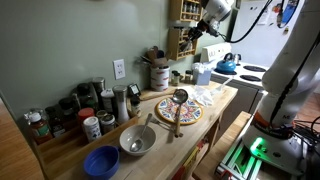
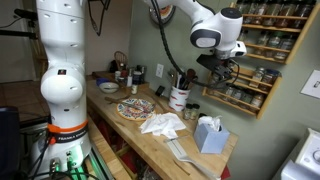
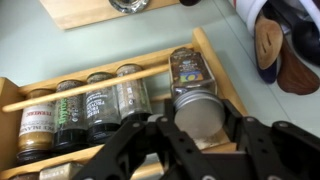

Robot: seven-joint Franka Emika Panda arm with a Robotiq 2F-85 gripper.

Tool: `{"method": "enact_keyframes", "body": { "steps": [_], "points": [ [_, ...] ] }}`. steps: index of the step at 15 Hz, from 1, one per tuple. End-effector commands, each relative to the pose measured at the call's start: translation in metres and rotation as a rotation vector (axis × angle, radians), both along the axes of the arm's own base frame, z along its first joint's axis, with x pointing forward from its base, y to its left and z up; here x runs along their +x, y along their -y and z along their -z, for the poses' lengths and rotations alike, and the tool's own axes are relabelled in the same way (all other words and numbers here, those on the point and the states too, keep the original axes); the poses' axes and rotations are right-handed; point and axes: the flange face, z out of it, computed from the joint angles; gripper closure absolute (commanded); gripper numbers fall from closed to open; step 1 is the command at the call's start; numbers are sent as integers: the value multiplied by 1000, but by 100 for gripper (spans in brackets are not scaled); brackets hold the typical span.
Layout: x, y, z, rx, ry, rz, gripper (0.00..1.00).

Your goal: Remove a spice bottle from the far left of the bottom top wall spice rack and put it on the counter top

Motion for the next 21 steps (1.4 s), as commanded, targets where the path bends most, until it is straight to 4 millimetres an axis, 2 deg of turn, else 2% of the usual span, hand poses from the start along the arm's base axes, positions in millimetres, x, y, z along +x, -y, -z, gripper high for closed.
{"method": "enact_keyframes", "body": {
  "steps": [1,10,14,21],
  "points": [
    [-14,-12,-1,23,-83,-12,76],
    [-20,-46,26,-56,-340,-78,76],
    [-21,-67,39,-71,-421,-97,76],
    [-17,-88,61,-128,-490,118,76]
  ]
}}
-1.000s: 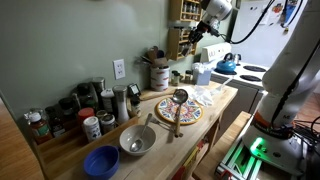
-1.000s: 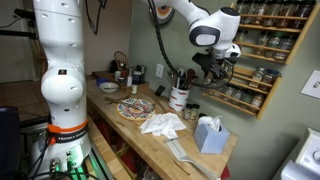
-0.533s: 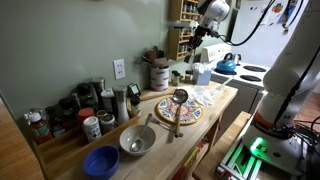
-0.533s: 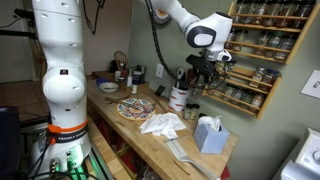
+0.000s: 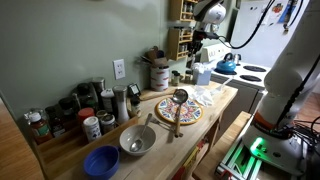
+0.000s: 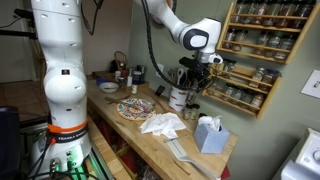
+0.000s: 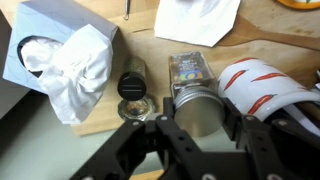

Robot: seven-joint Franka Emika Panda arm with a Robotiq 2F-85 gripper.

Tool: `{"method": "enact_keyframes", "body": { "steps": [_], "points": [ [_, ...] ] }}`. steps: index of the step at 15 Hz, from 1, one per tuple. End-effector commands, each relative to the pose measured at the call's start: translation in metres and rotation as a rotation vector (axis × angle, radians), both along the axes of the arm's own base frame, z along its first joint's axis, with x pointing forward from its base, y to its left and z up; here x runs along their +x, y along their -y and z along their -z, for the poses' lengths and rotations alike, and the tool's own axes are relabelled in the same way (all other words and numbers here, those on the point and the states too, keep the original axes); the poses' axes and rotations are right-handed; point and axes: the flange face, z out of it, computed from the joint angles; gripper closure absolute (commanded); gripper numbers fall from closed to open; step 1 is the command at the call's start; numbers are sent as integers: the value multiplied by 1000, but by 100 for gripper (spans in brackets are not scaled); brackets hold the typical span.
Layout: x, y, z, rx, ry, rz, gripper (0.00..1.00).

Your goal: Remove a spice bottle from the far left of the bottom top wall spice rack and put it on the counter top

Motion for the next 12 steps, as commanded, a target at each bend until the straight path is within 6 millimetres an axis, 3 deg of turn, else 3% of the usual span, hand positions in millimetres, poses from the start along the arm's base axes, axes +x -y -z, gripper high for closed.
{"method": "enact_keyframes", "body": {
  "steps": [1,2,6,7,12],
  "points": [
    [-7,-13,6,-30,-2,124,76],
    [1,-6,6,-12,-12,67,51],
    [0,-11,9,-15,-13,108,51],
    [3,-11,14,-30,-13,107,76],
    [6,-16,46,-67,-21,117,76]
  ]
}}
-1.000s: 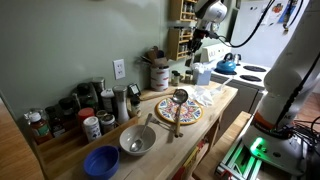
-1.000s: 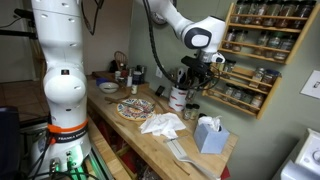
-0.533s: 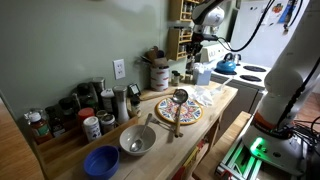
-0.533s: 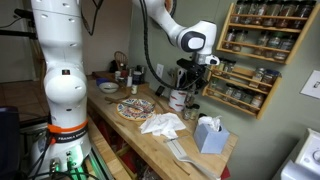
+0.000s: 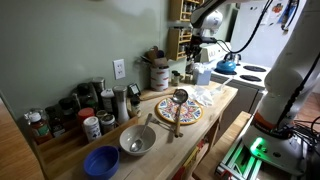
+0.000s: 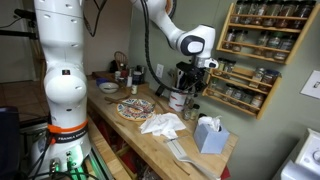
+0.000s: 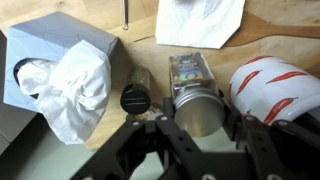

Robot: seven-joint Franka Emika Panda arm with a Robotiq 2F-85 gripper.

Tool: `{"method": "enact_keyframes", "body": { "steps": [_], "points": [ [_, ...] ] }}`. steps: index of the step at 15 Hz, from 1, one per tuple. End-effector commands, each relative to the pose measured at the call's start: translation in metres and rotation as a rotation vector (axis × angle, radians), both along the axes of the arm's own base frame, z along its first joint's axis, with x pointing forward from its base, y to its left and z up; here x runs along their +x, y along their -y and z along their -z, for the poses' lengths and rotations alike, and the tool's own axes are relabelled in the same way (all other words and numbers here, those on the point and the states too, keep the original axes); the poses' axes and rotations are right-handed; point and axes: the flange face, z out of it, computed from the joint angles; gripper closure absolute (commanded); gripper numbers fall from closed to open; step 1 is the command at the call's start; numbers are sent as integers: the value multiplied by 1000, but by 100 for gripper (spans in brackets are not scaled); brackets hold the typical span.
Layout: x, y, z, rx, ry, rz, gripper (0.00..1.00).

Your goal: Remove a spice bottle from the far left of the bottom top wall spice rack and put it on the counter top

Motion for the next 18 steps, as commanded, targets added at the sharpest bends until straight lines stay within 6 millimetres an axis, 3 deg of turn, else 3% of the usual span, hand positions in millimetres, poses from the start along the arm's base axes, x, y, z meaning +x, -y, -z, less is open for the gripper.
{"method": "enact_keyframes", "body": {
  "steps": [1,11,18],
  "points": [
    [0,-5,27,-54,5,18,76],
    [-1,-28,84,-125,54,77,76],
    [4,-27,109,-120,73,116,76]
  ]
}}
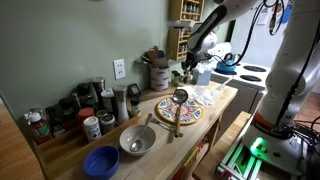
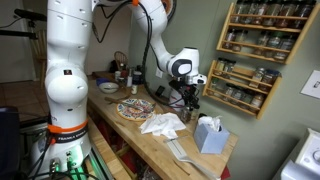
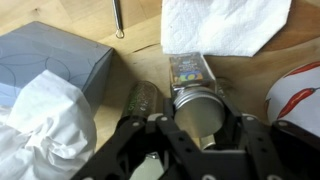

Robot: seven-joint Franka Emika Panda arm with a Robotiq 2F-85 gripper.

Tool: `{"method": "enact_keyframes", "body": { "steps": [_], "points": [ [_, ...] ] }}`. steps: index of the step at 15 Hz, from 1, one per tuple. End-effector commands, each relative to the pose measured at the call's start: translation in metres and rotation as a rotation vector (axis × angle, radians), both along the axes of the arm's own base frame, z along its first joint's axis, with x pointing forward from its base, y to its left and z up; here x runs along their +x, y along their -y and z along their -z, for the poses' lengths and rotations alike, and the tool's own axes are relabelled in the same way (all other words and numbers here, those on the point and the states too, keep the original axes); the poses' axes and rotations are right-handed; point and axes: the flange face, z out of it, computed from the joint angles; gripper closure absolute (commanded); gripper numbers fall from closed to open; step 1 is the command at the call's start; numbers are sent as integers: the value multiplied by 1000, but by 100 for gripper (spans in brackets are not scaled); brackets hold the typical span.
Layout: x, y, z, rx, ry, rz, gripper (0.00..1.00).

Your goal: Remove a spice bottle from the far left of the bottom top wall spice rack and put it on the counter top

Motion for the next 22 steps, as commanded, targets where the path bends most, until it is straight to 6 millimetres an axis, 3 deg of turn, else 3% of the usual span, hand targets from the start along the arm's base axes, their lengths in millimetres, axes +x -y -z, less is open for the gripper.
{"method": "enact_keyframes", "body": {
  "steps": [1,12,13,14,16,18,22],
  "points": [
    [1,1,12,-4,22,25,76],
    [7,5,38,20,36,47,76],
    [7,5,38,26,33,49,65],
    [7,5,37,29,35,52,27],
    [6,5,35,36,35,56,18],
    [5,5,30,48,37,54,3],
    [-10,-6,14,98,-30,-23,0]
  ]
}}
